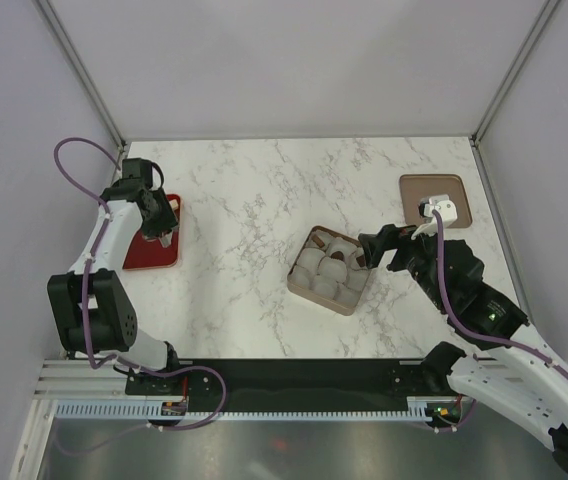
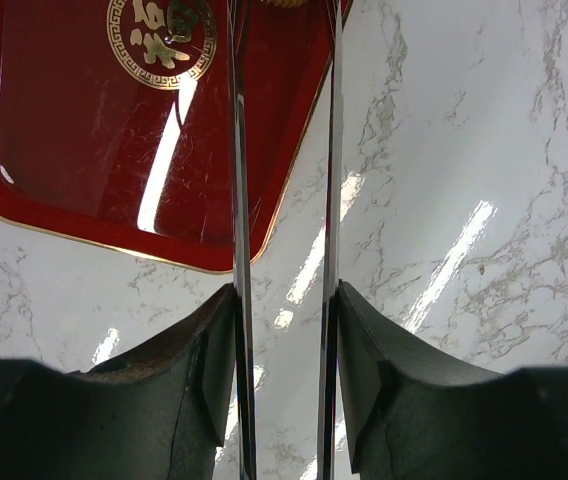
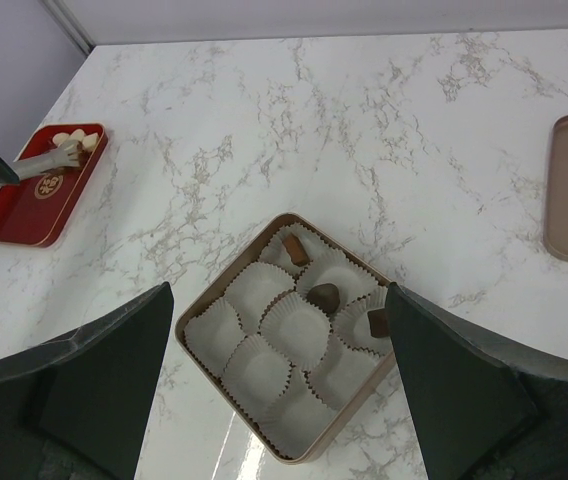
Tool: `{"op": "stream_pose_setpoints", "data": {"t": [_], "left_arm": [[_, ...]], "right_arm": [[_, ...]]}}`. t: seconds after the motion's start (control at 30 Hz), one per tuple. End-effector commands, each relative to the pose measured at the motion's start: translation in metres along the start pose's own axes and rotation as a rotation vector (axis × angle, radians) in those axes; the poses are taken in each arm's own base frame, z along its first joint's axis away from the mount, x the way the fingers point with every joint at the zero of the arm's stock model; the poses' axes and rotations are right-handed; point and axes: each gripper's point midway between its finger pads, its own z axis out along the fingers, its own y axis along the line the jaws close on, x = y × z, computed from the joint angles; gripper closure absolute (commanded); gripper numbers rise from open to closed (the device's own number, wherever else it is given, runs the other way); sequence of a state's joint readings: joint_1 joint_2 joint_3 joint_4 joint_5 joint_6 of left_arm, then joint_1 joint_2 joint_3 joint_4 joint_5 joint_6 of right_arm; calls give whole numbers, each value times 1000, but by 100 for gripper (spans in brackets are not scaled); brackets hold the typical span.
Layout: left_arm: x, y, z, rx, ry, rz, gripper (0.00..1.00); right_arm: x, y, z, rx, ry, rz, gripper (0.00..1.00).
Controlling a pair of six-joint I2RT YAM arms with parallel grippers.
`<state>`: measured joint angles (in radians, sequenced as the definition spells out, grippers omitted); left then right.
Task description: Pack the chocolate
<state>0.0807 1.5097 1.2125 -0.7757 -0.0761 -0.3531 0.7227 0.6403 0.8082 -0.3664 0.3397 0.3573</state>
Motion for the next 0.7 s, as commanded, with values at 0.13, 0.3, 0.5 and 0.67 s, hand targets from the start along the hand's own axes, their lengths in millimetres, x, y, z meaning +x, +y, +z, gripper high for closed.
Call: {"op": "stream_pose_setpoints", "data": {"t": [0.13,0.3,0.5,0.67], "left_arm": [[-19,-3,-1,3,-55,33,51],[-25,-4,-10,13,-84,31,51],[-16,8,-35,-29,-60,66,63],[-19,7,-48,-16,-80,68,64]], "right_arm": [[-13,-2,-1,11,-49,4,4],[-13,-1,-1,8,-47,5,4],[-16,3,0,-2,-43,8,4],[-18,4,2,2,-37,8,5]]}}
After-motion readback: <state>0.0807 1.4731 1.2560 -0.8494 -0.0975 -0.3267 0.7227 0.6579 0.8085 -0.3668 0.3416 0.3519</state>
